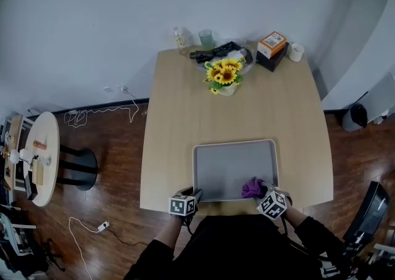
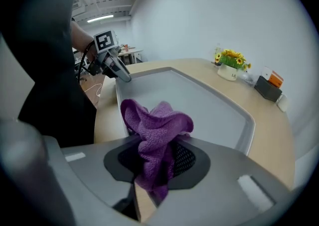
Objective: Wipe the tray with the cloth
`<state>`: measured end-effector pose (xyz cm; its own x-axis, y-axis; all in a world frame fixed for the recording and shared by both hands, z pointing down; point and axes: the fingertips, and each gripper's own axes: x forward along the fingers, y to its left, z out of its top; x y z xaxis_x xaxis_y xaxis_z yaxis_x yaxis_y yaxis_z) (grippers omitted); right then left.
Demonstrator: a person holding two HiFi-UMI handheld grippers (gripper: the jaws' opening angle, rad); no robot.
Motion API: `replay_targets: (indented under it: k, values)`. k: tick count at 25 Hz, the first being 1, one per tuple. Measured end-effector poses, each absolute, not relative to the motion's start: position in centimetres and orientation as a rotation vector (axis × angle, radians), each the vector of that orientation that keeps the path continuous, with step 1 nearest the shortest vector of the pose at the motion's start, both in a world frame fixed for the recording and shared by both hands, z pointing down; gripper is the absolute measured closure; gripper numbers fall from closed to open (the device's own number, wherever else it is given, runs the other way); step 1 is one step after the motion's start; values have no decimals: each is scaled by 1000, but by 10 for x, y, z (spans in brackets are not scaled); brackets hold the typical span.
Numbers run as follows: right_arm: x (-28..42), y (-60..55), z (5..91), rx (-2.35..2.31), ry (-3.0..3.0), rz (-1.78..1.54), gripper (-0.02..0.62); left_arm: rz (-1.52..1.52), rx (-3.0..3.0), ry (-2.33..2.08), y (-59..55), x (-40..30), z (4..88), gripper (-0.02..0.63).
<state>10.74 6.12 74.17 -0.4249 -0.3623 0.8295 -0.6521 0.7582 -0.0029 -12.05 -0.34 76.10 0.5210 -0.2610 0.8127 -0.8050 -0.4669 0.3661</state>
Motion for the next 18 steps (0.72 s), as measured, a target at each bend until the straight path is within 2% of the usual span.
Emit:
replay_targets:
  k: [5, 14, 18]
  values:
    - [116, 30, 744, 638, -2091, 353, 489, 861, 1971, -891, -2, -119, 763, 454]
    - [138, -121, 745, 695, -2087, 302, 488, 859, 1947, -927, -4, -118, 763, 454]
    - [133, -131, 745, 750, -2055, 298, 491, 856, 1940, -947, -3, -122, 765, 454]
